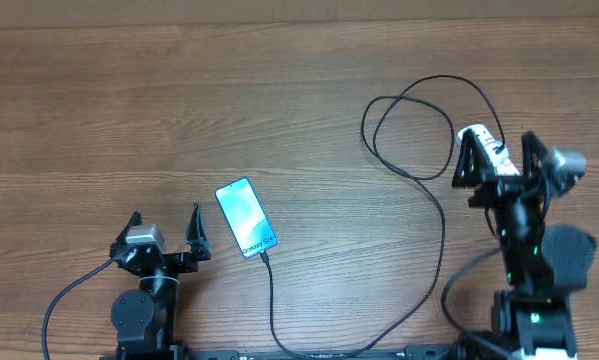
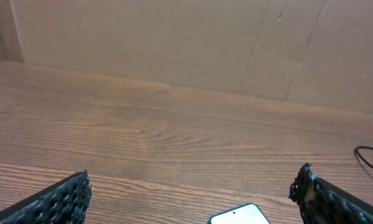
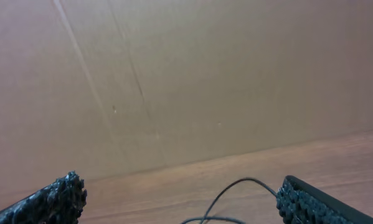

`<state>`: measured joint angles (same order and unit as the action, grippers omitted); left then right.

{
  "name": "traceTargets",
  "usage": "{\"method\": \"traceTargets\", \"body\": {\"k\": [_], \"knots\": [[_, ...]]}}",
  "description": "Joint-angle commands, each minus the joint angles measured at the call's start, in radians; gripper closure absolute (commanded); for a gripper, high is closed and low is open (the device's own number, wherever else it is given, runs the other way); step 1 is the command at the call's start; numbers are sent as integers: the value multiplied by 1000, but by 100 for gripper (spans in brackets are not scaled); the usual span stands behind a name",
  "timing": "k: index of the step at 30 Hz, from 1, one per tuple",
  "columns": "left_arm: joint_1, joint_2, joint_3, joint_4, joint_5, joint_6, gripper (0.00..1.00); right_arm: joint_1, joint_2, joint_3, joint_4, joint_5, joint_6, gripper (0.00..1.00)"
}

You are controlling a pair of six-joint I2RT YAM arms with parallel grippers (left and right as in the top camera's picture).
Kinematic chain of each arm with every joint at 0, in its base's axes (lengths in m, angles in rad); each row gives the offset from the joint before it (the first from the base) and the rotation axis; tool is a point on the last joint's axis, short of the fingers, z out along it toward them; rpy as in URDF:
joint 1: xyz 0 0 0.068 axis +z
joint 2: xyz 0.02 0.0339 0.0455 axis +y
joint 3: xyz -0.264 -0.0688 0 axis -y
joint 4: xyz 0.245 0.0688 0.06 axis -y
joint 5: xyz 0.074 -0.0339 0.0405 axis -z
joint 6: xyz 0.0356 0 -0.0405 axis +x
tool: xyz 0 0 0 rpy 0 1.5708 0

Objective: Plug charger to phone and switch on socket

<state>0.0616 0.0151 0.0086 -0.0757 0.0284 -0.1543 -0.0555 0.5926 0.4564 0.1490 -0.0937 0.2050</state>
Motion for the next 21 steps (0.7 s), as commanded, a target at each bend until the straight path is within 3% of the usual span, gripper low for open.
{"method": "traceTargets", "body": {"k": [1,17,21], "knots": [[10,-11,-3,-2,-5,-8,0,4,-102,-76,3,34,-6,0],[10,-11,-3,-2,-5,-8,0,4,-528,-438,-40,18,-42,0],[10,-11,-3,-2,-5,-8,0,6,-590,-449,-156,-1,-108,0]]}}
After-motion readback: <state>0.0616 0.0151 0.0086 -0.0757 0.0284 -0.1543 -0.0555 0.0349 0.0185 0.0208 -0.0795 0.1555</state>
